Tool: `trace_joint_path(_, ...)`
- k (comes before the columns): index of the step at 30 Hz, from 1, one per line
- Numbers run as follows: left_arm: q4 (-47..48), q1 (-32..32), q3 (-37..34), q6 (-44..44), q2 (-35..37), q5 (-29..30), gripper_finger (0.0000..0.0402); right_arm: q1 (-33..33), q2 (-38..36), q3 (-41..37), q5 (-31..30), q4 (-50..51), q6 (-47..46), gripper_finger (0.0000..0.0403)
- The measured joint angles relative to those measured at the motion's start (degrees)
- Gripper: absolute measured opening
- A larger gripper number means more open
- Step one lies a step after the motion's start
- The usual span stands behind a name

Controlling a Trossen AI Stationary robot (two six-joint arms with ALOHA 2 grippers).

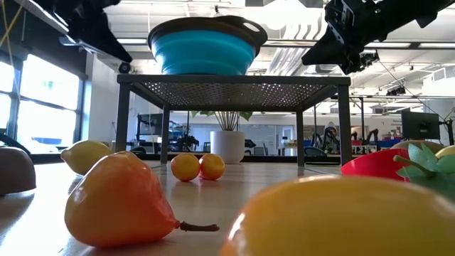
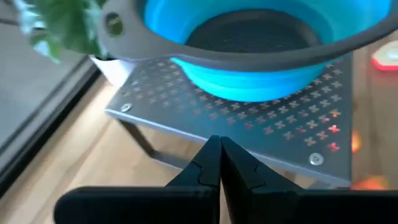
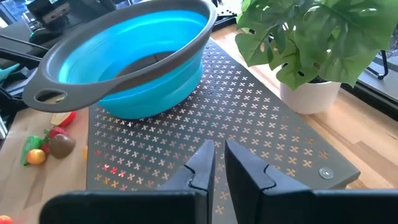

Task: Pick & Place Fruit
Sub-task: Put the blue strainer bowl on the shelf

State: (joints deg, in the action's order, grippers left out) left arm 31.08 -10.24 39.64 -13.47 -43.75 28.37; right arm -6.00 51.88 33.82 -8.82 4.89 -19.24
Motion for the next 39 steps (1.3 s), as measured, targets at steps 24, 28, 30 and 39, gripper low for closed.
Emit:
trace_joint_path(24,-12.34,17.78,-0.02,11.66,-12.99,-39.99,0.0,0.0,-0.02,0.0,0.04,0.44,1.56,0.003)
trace_joint_path(28,-15.01,17.73,-0.01,10.2,-13.58,-41.47,0.0,0.0,0.0,0.0,0.02,0.44,1.56,0.003)
trace_joint_path(30,-16.54,17.73,0.01,10.21,-14.06,-41.47,0.0,0.0,0.0,0.0,0.0,0.45,1.56,0.003)
trace_joint_path(39,-26.04,17.73,-1.66,9.91,-19.74,-42.98,0.0,-0.01,-0.02,0.0,0.0,0.69,1.56,0.003)
